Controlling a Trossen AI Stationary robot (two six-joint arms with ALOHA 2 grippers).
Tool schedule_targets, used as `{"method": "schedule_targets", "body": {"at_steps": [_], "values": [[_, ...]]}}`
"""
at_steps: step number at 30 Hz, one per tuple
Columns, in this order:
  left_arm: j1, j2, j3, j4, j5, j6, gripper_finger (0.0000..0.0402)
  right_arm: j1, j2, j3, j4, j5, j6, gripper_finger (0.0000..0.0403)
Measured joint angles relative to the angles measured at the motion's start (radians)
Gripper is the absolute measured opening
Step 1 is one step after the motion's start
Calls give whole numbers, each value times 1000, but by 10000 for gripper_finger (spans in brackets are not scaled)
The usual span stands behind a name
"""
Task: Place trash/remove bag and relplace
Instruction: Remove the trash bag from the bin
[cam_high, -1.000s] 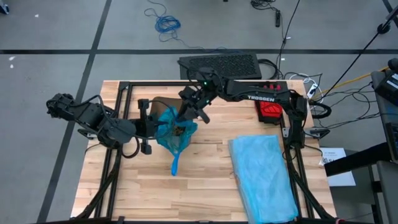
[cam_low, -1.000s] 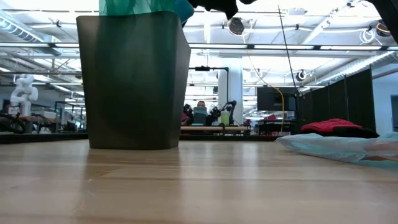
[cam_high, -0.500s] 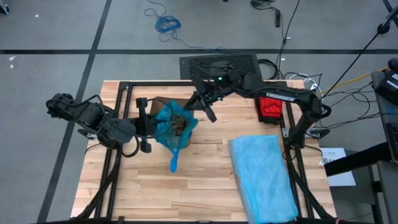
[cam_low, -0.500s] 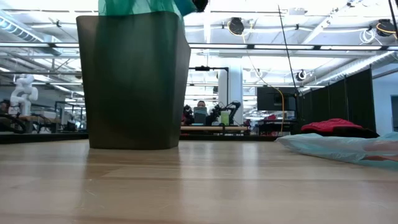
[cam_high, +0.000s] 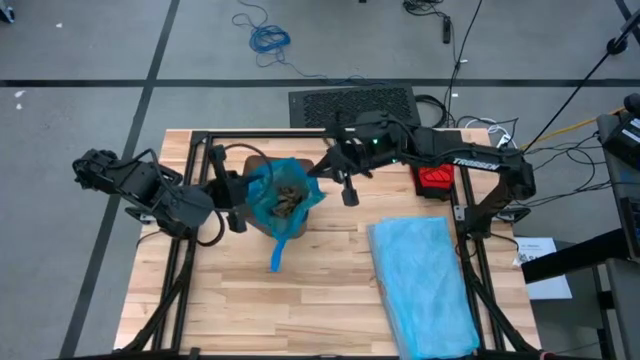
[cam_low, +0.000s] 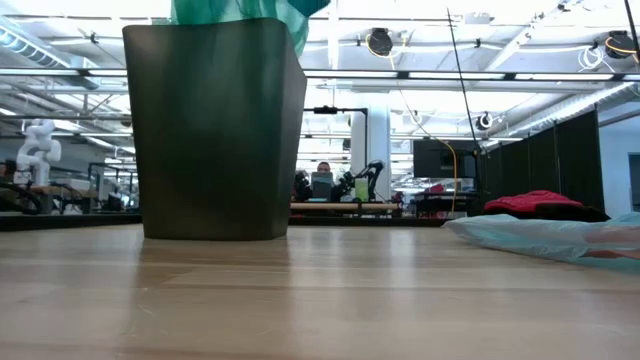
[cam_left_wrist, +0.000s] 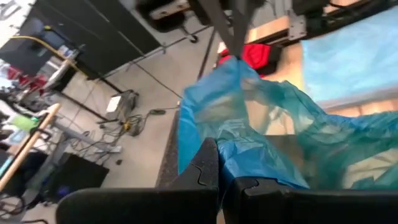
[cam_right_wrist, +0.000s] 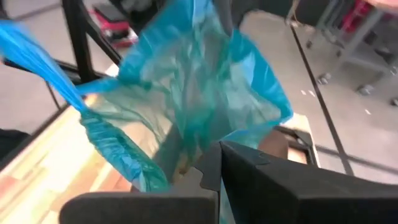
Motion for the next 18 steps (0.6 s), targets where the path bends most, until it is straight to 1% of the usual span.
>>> {"method": "schedule_targets", "body": {"at_steps": [2,4,8,13,16,18], "values": [[0,0,7,1,-6,0,0,14,0,0,-12,42,10,4],[0,0,13,2,-6,0,0,21,0,0,-6,65,10,18],[0,0,17,2,-6,0,0,18,0,0,57,89,52,68],[0,0,17,2,-3,0,0,-26,4,0,124,84,167,130],[0,0,17,2,-1,1,0,-60,12,0,124,78,197,145],[0,0,17,2,-1,1,0,-84,21,0,130,27,233,147]]}}
